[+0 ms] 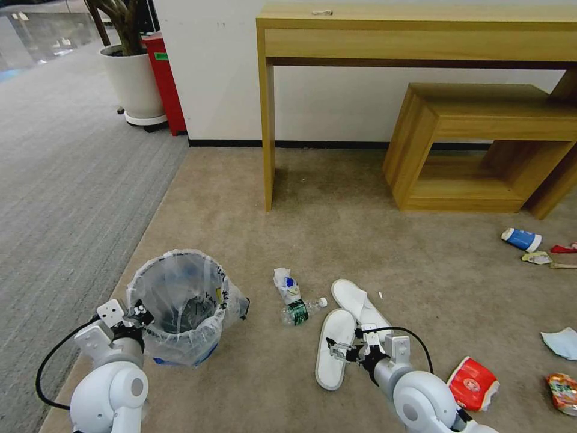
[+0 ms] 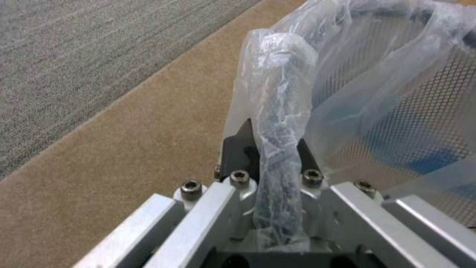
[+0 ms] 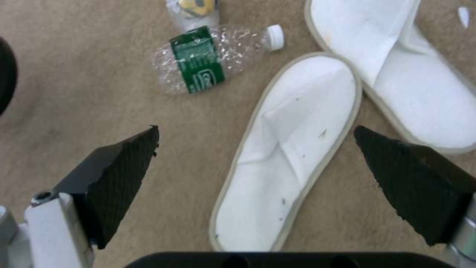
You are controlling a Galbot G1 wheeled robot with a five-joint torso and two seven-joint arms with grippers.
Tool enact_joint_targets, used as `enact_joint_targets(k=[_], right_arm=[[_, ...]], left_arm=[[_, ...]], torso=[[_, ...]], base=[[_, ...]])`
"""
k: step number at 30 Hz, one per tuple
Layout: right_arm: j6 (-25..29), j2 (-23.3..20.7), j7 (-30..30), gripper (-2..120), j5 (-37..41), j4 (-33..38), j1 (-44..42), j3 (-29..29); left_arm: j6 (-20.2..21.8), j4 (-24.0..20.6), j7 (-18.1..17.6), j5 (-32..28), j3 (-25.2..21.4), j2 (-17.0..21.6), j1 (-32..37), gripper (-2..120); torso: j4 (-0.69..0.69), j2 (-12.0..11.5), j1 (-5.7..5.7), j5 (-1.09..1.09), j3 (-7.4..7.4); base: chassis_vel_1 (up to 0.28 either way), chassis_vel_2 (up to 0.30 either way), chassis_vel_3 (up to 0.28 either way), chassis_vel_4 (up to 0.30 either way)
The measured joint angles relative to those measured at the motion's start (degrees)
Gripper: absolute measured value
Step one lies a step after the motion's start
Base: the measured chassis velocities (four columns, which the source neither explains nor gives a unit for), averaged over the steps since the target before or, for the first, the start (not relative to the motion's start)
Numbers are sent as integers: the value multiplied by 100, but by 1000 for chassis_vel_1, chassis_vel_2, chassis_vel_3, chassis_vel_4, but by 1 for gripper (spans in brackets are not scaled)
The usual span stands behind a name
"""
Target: Pick up the trash bin and place the garbage on the floor into it.
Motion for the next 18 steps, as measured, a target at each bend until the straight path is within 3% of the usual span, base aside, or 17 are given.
enact_joint_targets(k=[18], right_arm=[[47, 51, 35, 100, -122, -405, 360, -215]], left_arm=[[-12, 45, 2, -13, -3, 39, -26, 2]], torso=[[0, 0, 0, 0, 0]], base=[[0, 0, 0, 0]])
